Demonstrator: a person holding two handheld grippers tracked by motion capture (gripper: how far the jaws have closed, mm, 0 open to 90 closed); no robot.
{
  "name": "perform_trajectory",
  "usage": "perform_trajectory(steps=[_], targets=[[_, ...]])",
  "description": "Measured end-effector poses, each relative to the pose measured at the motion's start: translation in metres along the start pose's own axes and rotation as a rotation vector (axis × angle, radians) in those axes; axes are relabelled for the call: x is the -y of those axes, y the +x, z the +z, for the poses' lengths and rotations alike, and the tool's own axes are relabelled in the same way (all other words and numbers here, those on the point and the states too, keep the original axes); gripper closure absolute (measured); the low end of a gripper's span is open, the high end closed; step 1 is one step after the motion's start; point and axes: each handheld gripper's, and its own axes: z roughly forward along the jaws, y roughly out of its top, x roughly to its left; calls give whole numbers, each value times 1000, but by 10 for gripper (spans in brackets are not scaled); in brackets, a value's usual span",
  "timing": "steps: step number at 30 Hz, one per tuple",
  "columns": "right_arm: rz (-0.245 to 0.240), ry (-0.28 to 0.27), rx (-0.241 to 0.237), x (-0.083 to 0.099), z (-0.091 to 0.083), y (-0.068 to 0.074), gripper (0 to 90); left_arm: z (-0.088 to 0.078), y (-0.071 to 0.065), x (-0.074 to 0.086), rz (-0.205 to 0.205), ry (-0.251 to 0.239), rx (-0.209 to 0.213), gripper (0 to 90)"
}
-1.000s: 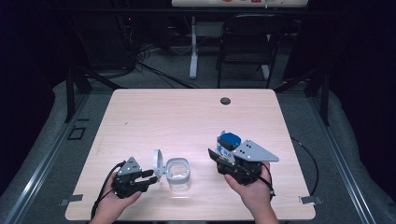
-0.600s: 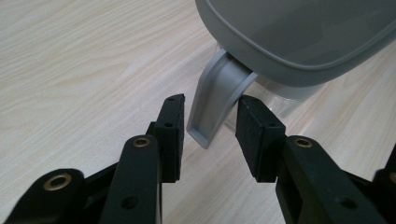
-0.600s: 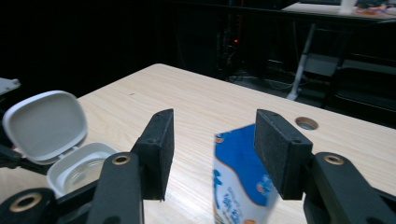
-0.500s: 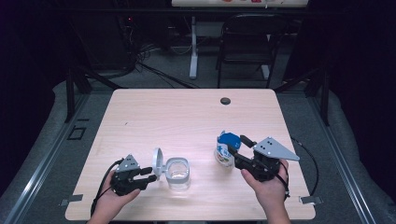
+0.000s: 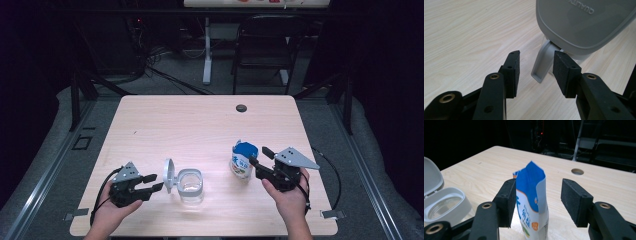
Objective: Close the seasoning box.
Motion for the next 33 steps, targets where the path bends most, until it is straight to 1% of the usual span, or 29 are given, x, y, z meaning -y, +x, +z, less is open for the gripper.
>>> perform_trajectory(steps=[3, 4, 8, 11, 12, 15, 18, 21, 23, 24, 29, 33], targets=[[-1, 16, -8, 5, 4, 0, 449, -1, 2, 1, -8, -13, -5, 569], [-6, 21, -12, 6, 5, -1, 448, -1, 3, 1, -10, -8, -5, 566], [4, 32, -27, 12, 10, -2, 445, -2, 5, 2, -15, -16, -12, 550], [6, 43, -45, 19, 16, -3, 445, -3, 6, 2, -19, -21, -17, 542], [4, 44, -43, 22, 18, -3, 444, -3, 7, 2, -21, -21, -16, 541], [6, 70, -48, 31, 24, -4, 444, -3, 7, 3, -24, -22, -19, 539], [-1, 83, -44, 39, 31, -3, 445, -3, 8, 3, -23, -22, -22, 539], [-35, 109, -30, 46, 37, -1, 445, -3, 8, 3, -26, -22, -24, 539], [-31, 107, -25, 48, 39, 0, 449, -3, 8, 4, -29, -25, -25, 539], [-33, 117, -26, 50, 40, -1, 450, -3, 8, 4, -29, -25, -25, 539], [-10, 111, -29, 55, 43, -2, 440, -2, 8, 4, -33, -24, -23, 539], [-37, 119, -13, 59, 47, 1, 427, -2, 8, 4, -31, -22, -25, 539]])
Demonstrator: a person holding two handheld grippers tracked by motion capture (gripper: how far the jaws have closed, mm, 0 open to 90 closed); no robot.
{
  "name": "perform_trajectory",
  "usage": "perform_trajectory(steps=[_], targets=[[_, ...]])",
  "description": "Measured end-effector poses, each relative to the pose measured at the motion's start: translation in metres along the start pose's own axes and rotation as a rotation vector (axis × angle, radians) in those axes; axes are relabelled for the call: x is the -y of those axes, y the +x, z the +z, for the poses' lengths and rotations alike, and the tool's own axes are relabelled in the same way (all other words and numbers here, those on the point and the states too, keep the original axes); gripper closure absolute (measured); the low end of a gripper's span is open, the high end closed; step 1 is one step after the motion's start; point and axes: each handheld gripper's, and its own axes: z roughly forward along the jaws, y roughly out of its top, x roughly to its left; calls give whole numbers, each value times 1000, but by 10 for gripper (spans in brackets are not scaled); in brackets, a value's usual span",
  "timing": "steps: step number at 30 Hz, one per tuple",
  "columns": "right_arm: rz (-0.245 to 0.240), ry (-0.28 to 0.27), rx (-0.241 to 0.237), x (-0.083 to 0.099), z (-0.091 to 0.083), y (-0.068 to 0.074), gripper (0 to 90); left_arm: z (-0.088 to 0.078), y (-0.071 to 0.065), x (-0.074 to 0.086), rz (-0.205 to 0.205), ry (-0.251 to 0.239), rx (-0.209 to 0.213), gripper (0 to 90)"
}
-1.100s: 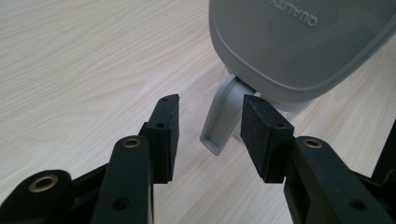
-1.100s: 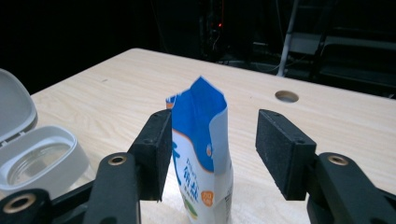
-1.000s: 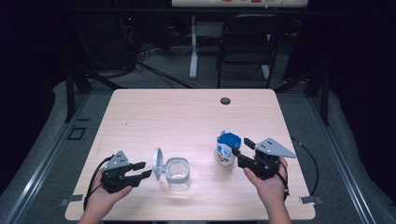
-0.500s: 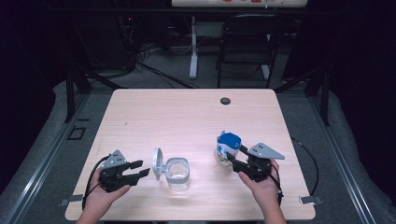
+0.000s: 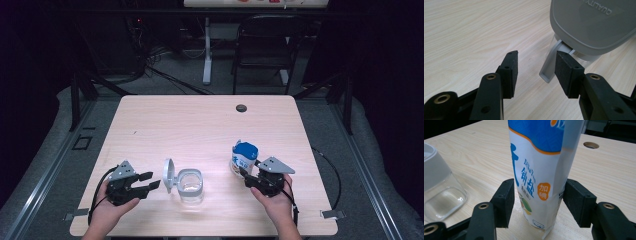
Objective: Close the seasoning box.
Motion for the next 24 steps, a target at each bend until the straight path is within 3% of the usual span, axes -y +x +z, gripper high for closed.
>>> perform_trajectory(steps=[6, 17, 24], targets=[[9, 13, 1, 6, 8, -1, 413, 0, 0, 0, 0, 5, 1, 539], [-44, 67, 25, 12, 22, 2, 383, -1, 2, 2, -15, -1, 8, 540], [-30, 77, 21, 14, 30, 1, 377, -3, 5, 5, -30, -1, 4, 540]])
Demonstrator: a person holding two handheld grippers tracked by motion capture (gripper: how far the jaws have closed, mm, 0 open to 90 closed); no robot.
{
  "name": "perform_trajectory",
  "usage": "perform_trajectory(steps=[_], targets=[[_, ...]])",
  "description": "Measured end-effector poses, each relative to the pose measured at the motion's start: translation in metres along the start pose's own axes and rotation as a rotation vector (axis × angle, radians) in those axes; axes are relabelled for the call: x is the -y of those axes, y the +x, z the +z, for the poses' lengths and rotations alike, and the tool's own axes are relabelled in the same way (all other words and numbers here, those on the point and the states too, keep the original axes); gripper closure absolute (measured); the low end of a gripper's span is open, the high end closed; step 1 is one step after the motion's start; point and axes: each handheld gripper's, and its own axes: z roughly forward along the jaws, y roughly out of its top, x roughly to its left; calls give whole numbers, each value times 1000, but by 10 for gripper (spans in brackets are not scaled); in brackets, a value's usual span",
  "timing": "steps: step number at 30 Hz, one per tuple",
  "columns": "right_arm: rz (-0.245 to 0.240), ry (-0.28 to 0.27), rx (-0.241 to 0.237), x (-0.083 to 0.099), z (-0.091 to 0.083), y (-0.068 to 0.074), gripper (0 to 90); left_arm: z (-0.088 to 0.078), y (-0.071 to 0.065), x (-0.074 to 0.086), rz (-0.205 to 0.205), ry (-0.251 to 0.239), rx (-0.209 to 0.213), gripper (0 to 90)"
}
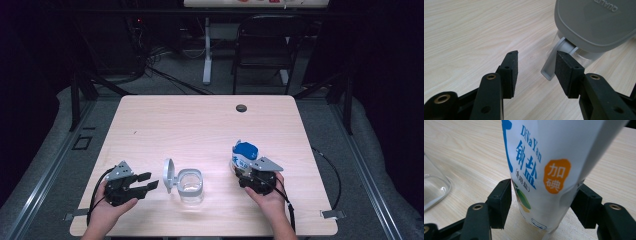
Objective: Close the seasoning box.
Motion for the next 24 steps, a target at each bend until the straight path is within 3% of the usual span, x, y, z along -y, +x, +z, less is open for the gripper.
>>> perform_trajectory(steps=[6, 9, 24], targets=[[-15, 17, 3, 2, 7, 0, 376, -2, 2, 1, -10, -11, -4, 540], [-13, 1, -5, 3, 10, 0, 379, -3, 3, 2, -10, -5, -7, 540], [-37, 33, -20, 1, 6, -1, 447, -5, 7, 3, -28, -11, -13, 540]])
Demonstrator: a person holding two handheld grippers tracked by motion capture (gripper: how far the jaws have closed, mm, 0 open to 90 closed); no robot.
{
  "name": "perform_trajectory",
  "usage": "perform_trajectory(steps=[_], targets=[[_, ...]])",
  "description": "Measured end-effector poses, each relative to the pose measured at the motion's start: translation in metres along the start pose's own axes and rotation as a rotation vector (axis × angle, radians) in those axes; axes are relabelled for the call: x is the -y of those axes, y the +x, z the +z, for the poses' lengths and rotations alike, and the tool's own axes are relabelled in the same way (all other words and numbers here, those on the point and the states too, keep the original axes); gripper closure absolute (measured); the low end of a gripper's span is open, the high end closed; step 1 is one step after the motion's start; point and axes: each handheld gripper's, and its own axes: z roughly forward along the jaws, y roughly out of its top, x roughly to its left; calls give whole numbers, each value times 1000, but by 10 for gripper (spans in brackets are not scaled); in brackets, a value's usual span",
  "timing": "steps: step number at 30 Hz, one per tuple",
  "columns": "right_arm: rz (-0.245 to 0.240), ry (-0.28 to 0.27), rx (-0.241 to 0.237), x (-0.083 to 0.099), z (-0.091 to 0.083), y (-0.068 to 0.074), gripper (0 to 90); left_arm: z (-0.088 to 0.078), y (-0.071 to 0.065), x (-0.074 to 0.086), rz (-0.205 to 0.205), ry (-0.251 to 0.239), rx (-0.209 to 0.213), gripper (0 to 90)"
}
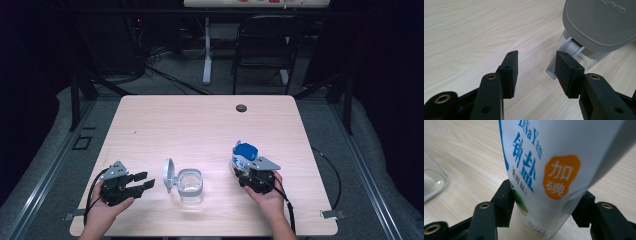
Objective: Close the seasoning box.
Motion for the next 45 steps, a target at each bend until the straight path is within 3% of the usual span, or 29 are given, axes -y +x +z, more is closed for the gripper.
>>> perform_trajectory(steps=[7, 21, 29, 45], targets=[[-4, 39, -22, -2, -7, 4, 457, -2, 2, 0, -5, -9, -10, 541], [1, 25, -27, 13, -28, 16, 455, -3, 4, 1, -12, -9, -21, 542], [28, -23, -40, 19, -29, 16, 440, -3, 5, 1, -16, -19, -24, 541], [1, -41, -6, 21, -22, 17, 367, -2, 5, 2, -14, -13, -23, 541]])
